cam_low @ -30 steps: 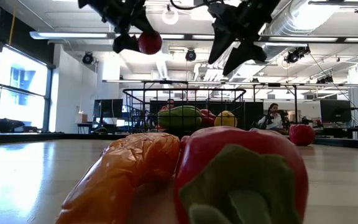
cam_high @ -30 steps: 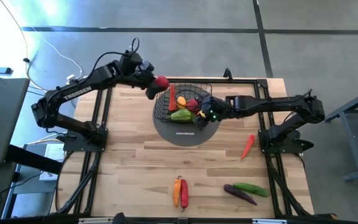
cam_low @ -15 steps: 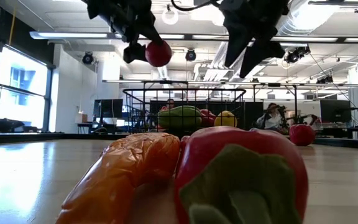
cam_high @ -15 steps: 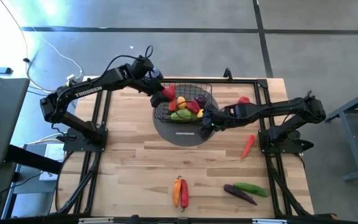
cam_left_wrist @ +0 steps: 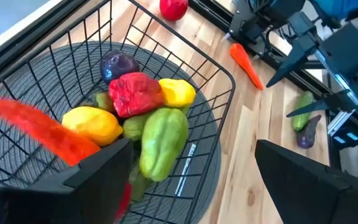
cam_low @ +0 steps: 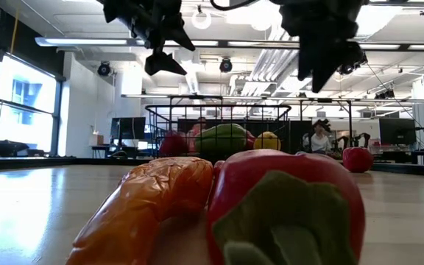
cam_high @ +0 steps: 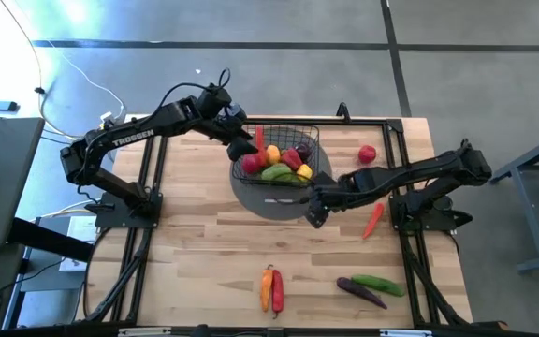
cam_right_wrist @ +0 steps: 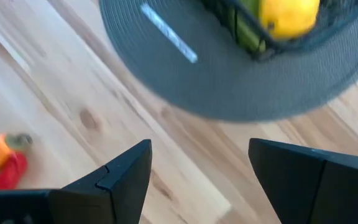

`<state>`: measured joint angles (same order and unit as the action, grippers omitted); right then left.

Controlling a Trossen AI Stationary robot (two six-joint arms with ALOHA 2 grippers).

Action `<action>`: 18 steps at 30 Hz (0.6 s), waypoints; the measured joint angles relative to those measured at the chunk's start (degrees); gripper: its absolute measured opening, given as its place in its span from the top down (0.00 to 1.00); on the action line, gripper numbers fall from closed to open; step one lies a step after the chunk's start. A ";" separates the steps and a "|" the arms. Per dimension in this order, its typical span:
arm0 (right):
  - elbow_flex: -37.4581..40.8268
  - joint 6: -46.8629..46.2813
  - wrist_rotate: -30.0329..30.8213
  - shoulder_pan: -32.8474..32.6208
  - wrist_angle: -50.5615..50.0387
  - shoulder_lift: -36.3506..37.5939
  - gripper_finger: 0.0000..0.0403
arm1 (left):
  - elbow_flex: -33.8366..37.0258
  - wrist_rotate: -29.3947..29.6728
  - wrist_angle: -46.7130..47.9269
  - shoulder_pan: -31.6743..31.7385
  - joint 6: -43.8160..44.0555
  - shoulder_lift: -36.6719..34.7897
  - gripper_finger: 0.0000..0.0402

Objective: Build produce basket
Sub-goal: Put the eggplant into the wire basket

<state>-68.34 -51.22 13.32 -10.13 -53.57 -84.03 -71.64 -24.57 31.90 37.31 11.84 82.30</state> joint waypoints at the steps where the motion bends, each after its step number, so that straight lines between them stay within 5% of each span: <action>1: 0.00 -0.37 0.00 -0.68 -0.98 0.00 0.37 | 0.00 0.02 0.00 0.05 0.10 0.00 0.18; 18: 0.02 -4.16 -9.82 -12.72 -6.53 0.02 0.37 | 0.00 0.00 -0.04 -0.02 7.54 0.00 0.18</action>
<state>-68.31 -55.39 3.50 -22.85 -60.10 -84.01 -71.64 -24.58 31.86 37.30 19.38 82.30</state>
